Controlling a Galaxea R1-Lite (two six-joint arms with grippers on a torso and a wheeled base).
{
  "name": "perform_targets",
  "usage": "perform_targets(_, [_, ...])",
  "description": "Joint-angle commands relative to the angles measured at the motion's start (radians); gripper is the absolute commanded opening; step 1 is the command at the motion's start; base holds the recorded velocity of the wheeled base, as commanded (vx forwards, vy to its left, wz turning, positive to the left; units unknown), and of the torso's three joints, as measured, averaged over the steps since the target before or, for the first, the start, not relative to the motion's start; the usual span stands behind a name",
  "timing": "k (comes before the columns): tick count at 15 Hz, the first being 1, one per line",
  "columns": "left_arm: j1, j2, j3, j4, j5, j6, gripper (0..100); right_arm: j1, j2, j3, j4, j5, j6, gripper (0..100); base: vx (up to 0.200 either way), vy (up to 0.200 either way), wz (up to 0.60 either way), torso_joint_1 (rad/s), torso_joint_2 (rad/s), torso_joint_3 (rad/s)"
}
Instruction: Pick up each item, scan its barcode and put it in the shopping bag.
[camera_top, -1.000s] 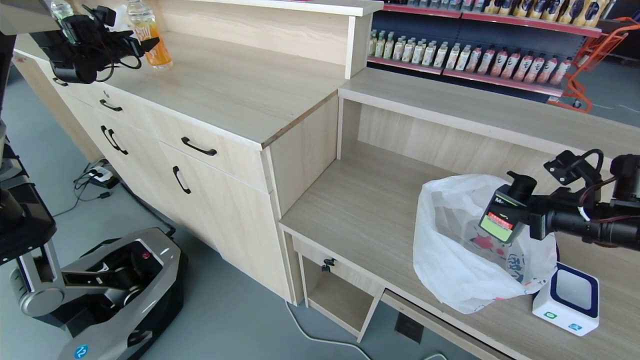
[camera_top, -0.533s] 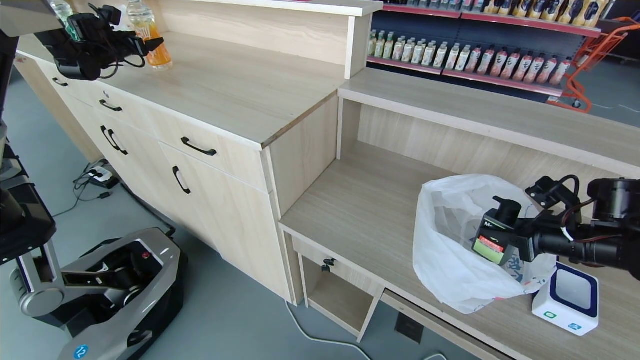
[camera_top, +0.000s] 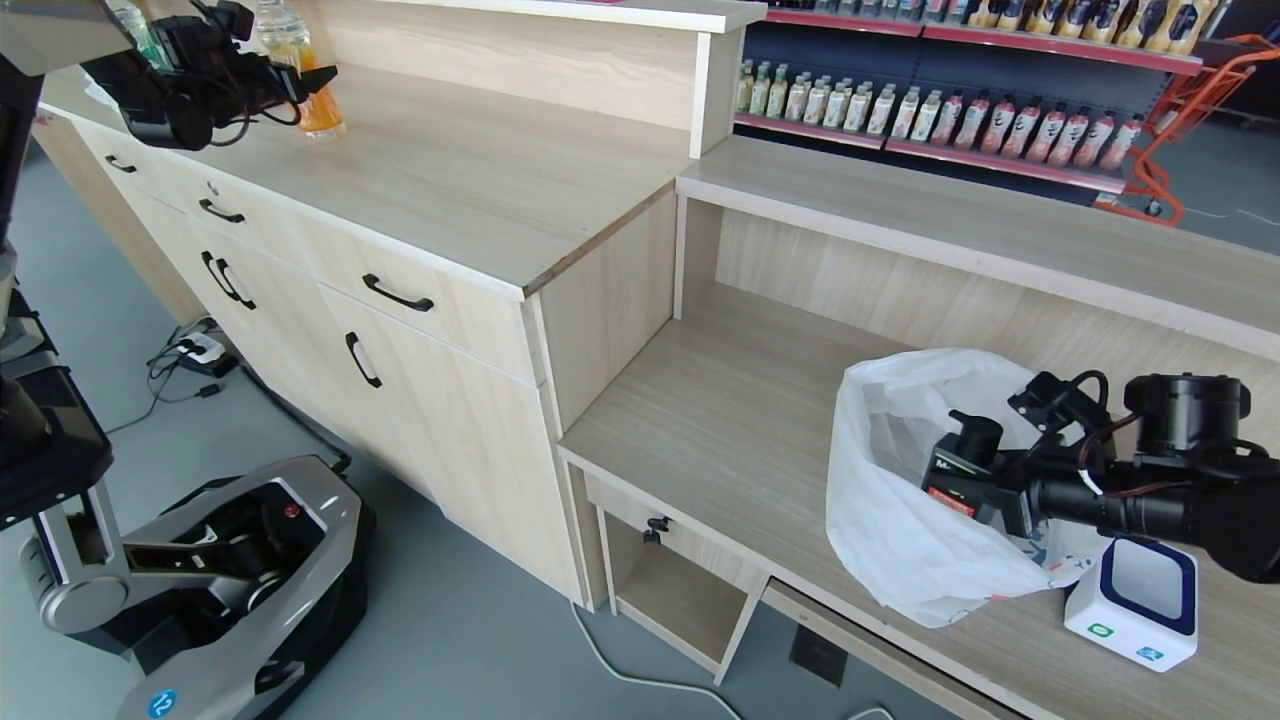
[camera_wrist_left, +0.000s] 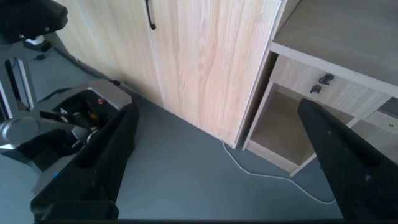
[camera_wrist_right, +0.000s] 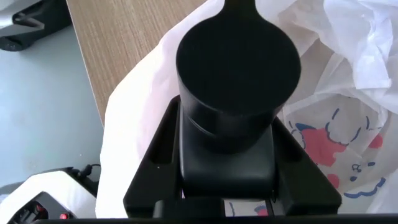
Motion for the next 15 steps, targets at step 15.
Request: perform_targets(15, [0.0, 0.0, 0.0, 0.0, 0.0, 0.001, 100, 0.002, 0.134, -0.001, -0.038, 0.0, -0.06, 0, 0.0, 0.0, 0.0, 0.0, 0.0, 0.0])
